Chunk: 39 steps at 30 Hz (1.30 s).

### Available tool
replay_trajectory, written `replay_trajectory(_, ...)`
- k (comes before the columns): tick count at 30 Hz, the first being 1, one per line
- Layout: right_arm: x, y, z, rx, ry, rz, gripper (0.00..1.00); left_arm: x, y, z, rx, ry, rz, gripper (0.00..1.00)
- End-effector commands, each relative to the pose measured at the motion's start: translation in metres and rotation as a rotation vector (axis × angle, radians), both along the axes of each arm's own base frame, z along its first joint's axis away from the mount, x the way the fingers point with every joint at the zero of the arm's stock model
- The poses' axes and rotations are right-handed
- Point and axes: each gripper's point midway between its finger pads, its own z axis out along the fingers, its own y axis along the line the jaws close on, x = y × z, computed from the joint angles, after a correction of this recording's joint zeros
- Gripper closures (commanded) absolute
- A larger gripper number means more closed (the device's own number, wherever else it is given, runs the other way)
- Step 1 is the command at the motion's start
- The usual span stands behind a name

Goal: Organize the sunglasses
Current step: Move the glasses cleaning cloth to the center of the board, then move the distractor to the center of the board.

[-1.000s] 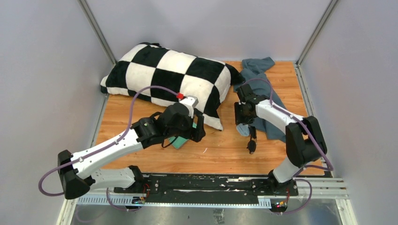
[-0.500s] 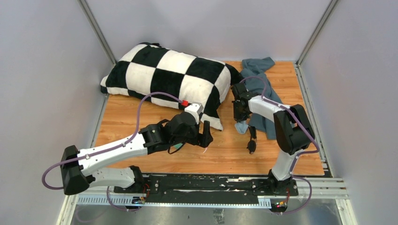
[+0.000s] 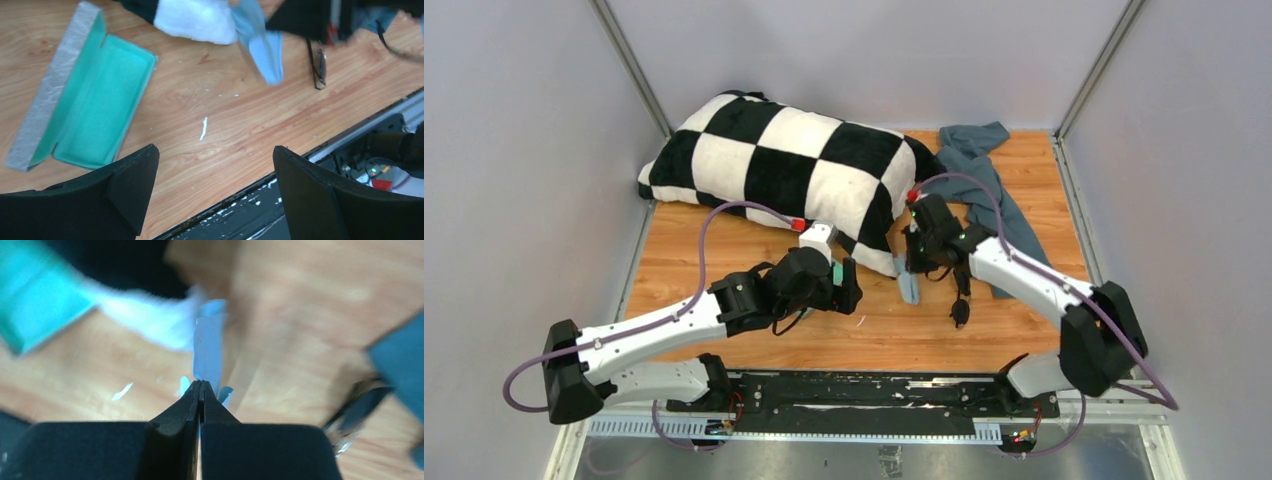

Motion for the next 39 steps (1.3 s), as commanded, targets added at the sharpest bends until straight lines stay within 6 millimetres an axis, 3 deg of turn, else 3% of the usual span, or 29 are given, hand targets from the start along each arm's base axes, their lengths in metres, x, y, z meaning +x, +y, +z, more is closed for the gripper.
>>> replay_trajectory(1,-0.091,0.033,-0.027,0.016,0.133,0.197,1.0,0.004,0.024,-0.011,0.048,-0.011,0.104,0.09)
replay_trajectory(4,-0.131,0.041,-0.046,-0.028,0.164,0.255,0.94,0.002,0.025,-0.019,0.049,0.008,0.113,0.08)
replay_trajectory(6,-0.144,0.041,-0.054,-0.056,0.177,0.277,0.75,0.001,0.024,-0.026,0.046,0.024,0.116,0.08)
replay_trajectory(9,-0.143,0.031,-0.051,-0.089,0.147,0.247,0.58,-0.001,0.019,-0.037,0.049,0.053,0.116,0.08)
replay_trajectory(13,-0.131,0.019,-0.022,-0.081,0.024,0.205,0.5,-0.003,0.013,-0.049,0.055,0.092,0.11,0.07)
replay_trajectory(18,-0.124,0.004,0.001,0.004,-0.068,0.118,0.49,-0.009,-0.002,-0.063,0.045,0.134,0.07,0.1)
replay_trajectory(25,-0.112,-0.019,-0.011,0.077,-0.03,-0.038,0.51,0.001,-0.013,-0.062,0.044,0.097,0.089,0.14)
replay_trajectory(28,-0.102,-0.025,-0.005,0.116,-0.032,-0.088,0.52,0.013,-0.026,-0.055,0.077,0.057,0.071,0.19)
replay_trajectory(33,-0.086,-0.036,0.028,0.156,-0.115,-0.13,0.51,0.04,-0.066,-0.04,0.141,0.019,0.043,0.22)
replay_trajectory(39,-0.088,-0.055,0.053,0.124,-0.169,-0.161,0.49,0.085,-0.083,-0.053,0.153,0.099,0.055,0.25)
